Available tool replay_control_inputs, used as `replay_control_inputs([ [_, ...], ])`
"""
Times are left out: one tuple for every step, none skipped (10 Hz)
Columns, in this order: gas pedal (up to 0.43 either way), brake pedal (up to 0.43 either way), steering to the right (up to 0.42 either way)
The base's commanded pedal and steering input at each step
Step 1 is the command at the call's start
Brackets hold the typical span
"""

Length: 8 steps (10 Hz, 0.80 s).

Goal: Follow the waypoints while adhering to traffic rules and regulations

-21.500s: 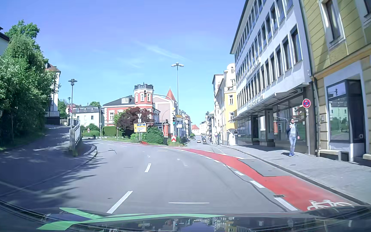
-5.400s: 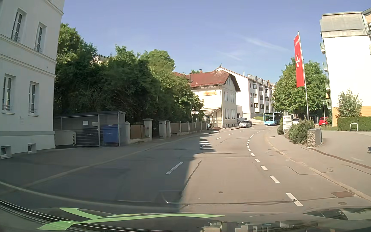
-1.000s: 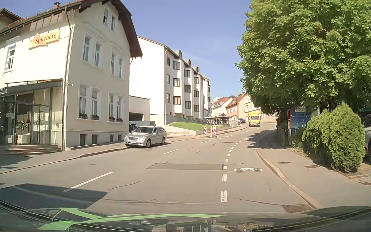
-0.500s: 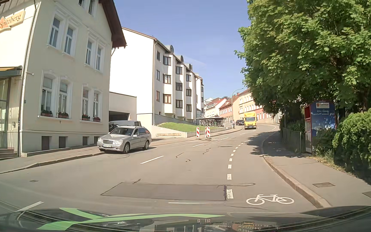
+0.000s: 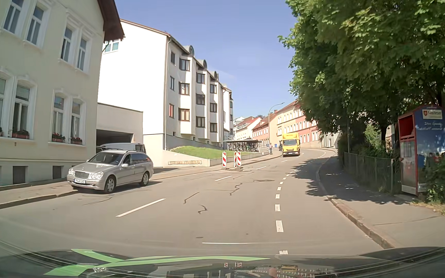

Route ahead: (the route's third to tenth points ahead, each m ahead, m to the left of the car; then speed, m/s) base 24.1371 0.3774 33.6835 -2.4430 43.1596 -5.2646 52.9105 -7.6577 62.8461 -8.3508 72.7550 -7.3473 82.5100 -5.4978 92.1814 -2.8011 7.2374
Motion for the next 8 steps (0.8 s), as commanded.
replay_control_inputs([
  [0.067,0.0,0.043],
  [0.067,0.0,0.043],
  [0.067,0.0,0.043],
  [0.067,0.0,0.043],
  [0.067,0.0,0.043],
  [0.067,0.0,0.044],
  [0.067,0.0,0.046],
  [0.079,0.0,0.051],
])
